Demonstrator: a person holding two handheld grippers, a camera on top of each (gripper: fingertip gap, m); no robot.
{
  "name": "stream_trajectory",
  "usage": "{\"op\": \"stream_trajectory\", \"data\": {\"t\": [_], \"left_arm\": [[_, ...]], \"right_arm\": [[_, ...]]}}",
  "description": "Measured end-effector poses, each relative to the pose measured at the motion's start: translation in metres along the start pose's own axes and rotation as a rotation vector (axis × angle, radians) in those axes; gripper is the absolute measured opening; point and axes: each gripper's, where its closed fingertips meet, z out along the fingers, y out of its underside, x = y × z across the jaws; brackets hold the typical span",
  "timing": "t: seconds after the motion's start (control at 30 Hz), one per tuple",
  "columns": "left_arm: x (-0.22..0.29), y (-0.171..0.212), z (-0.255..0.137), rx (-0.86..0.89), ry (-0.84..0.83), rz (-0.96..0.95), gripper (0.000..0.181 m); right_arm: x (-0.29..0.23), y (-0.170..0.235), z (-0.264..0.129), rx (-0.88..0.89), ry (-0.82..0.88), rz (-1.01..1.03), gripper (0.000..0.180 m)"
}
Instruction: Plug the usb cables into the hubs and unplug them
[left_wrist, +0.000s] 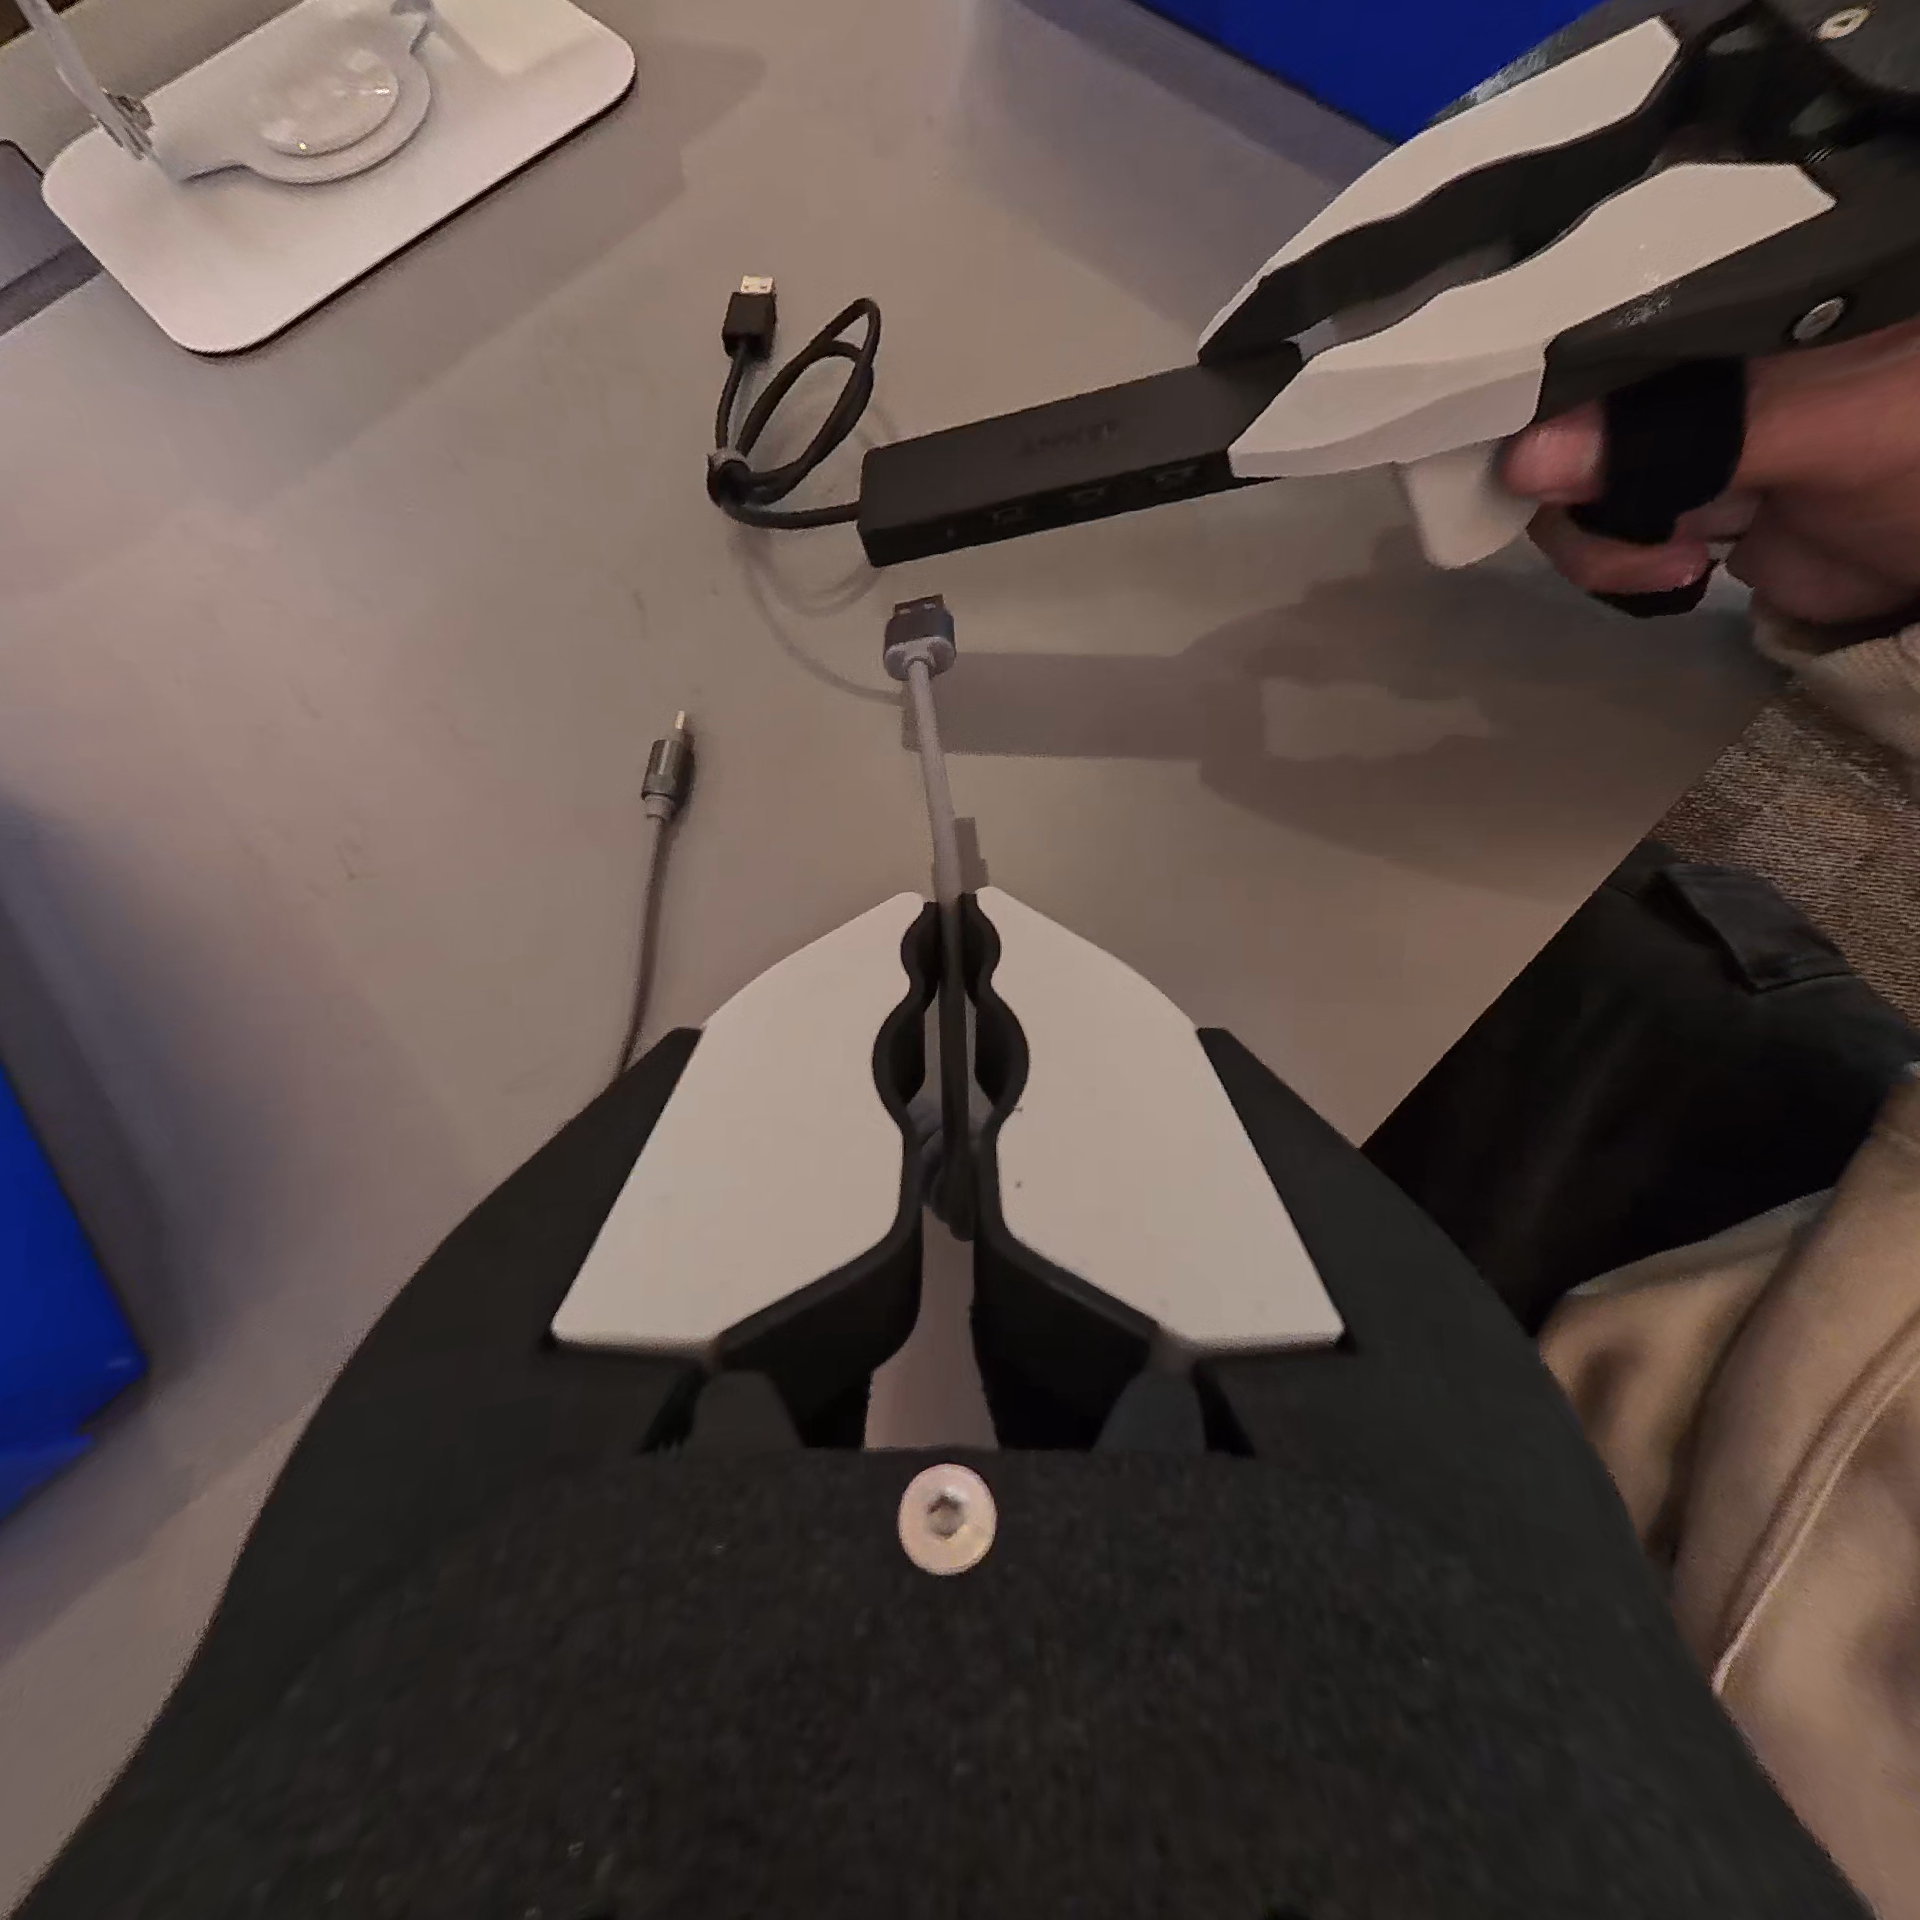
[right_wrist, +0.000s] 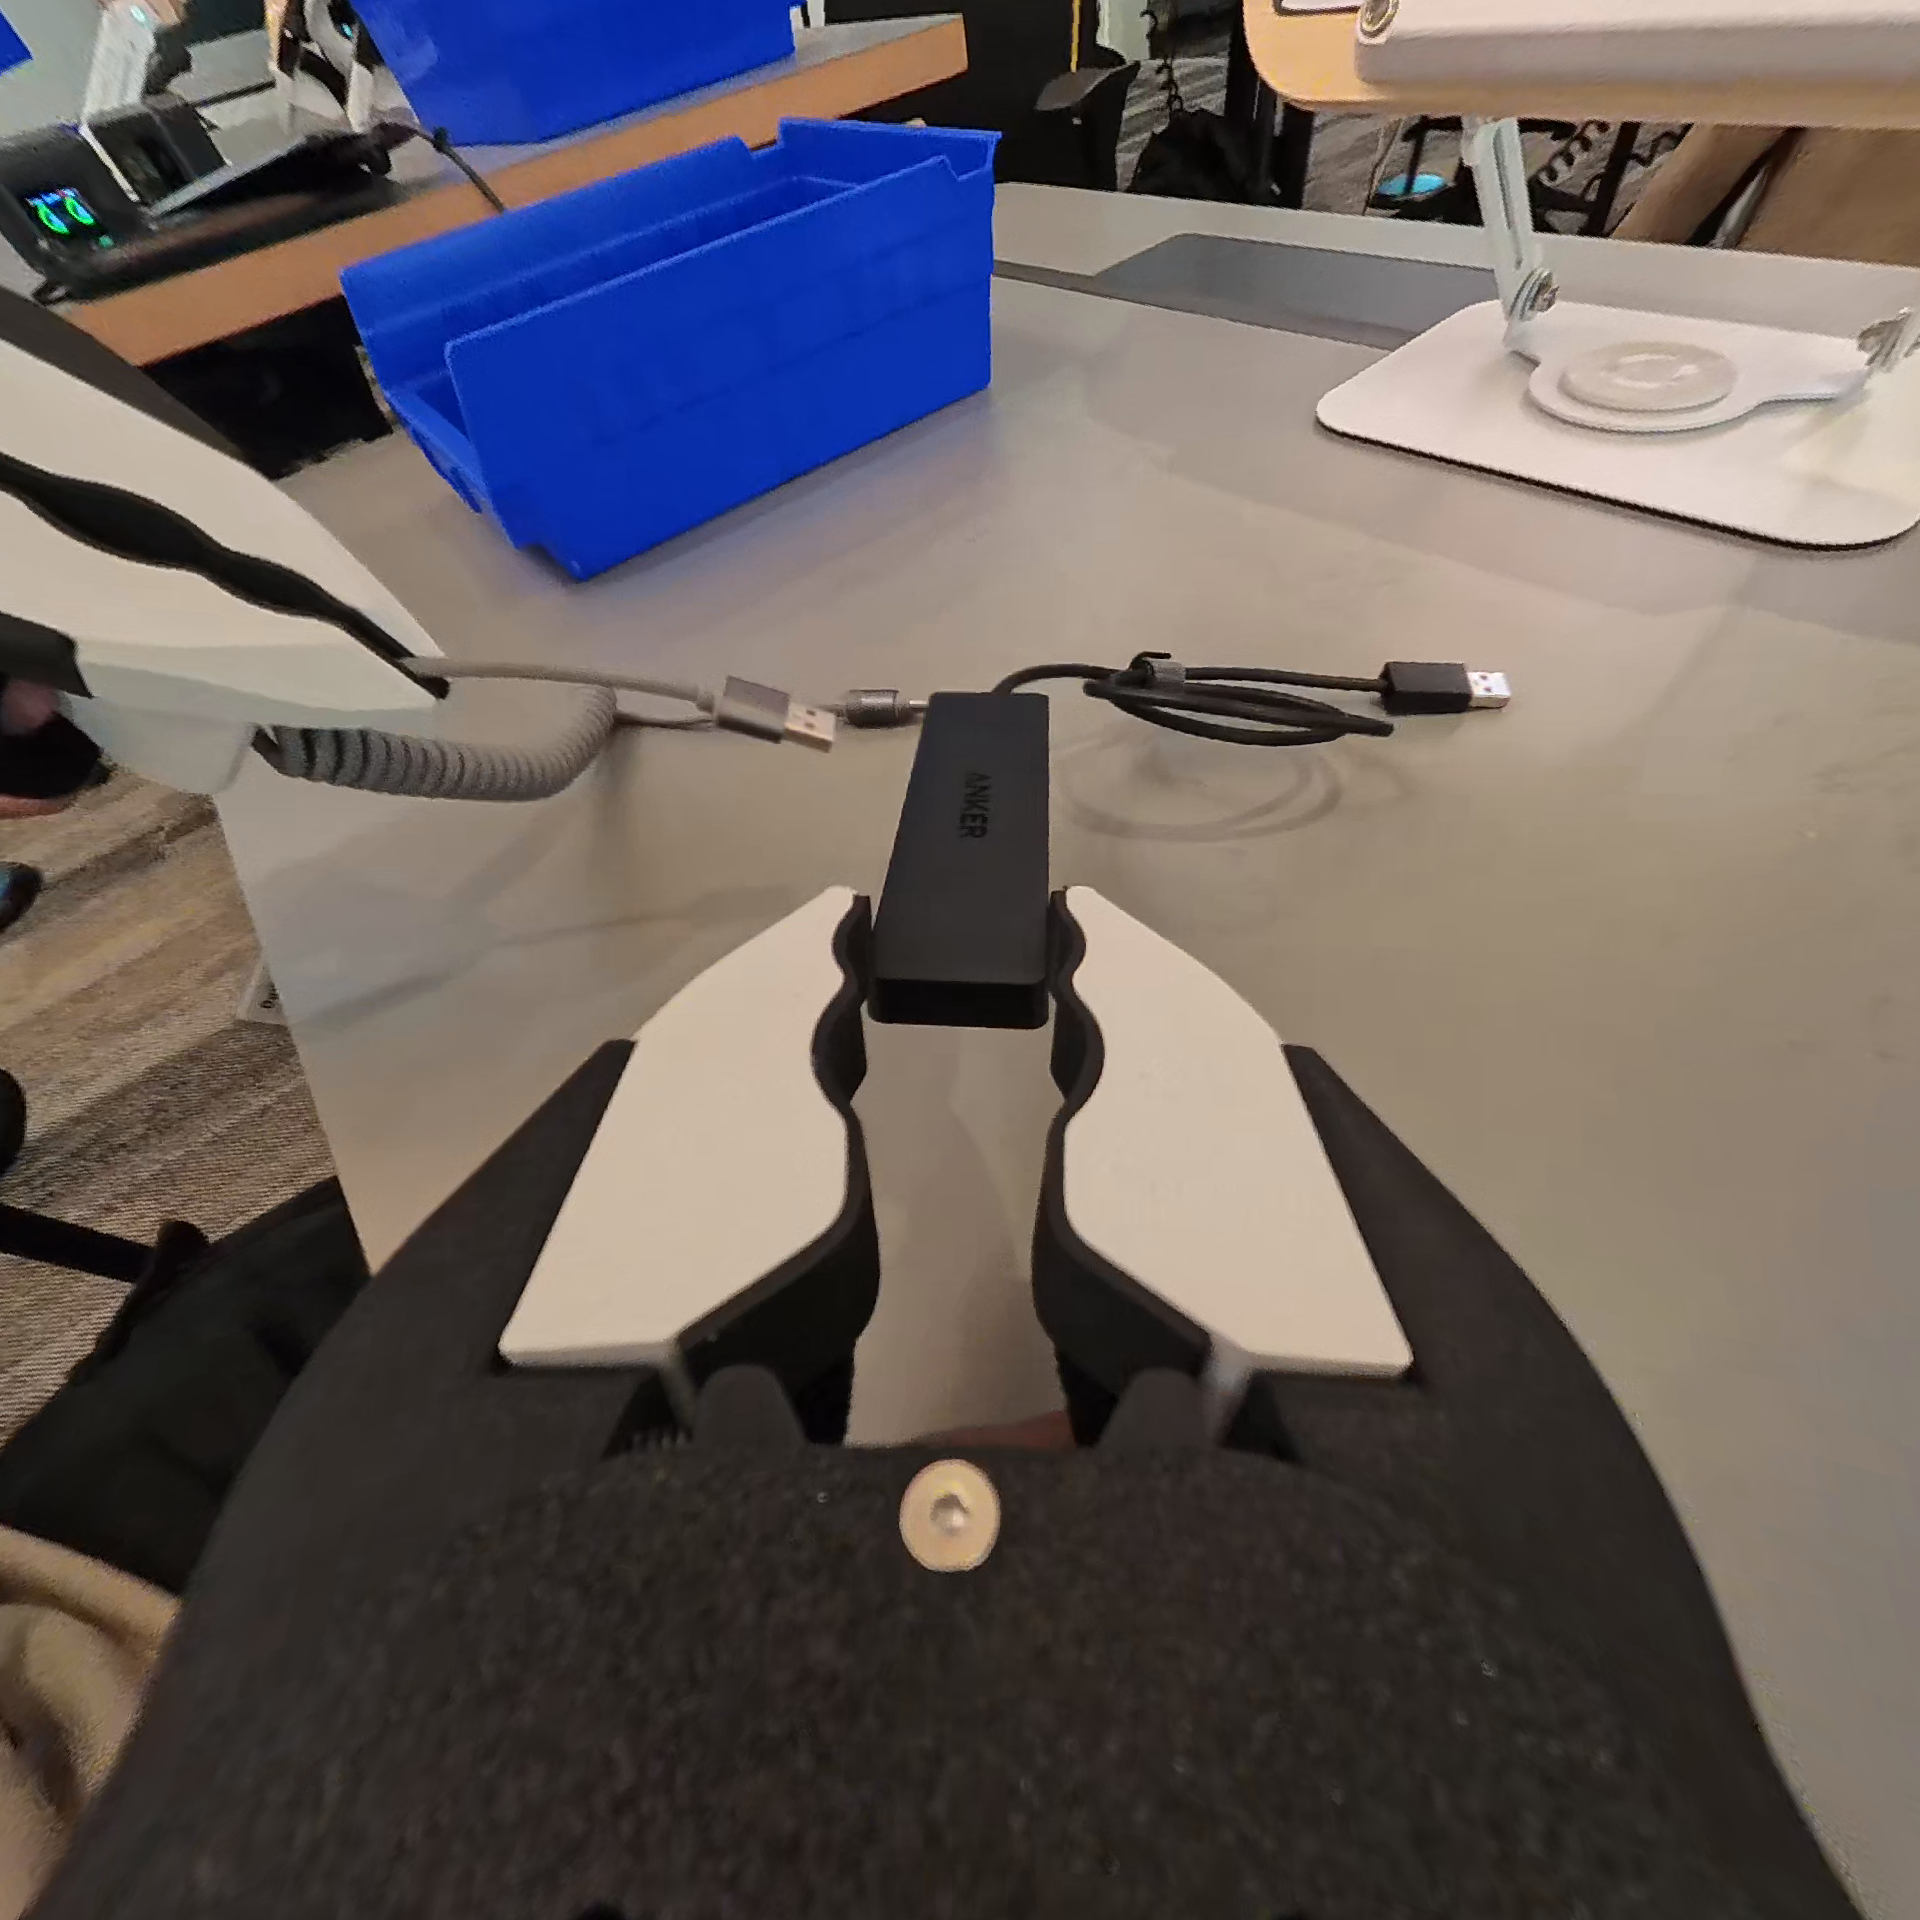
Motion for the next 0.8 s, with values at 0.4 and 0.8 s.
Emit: {"op": "stream_trajectory", "data": {"t": [0.4, 0.8], "left_arm": [[0.011, -0.007, 0.003, 0.035, 0.061, -0.028, 0.003], [0.018, -0.009, 0.009, 0.042, 0.070, -0.025, 0.003]], "right_arm": [[-0.005, 0.001, 0.004, 0.008, -0.038, 0.037, 0.032], [-0.008, 0.002, 0.005, 0.003, -0.056, 0.044, 0.032]]}}
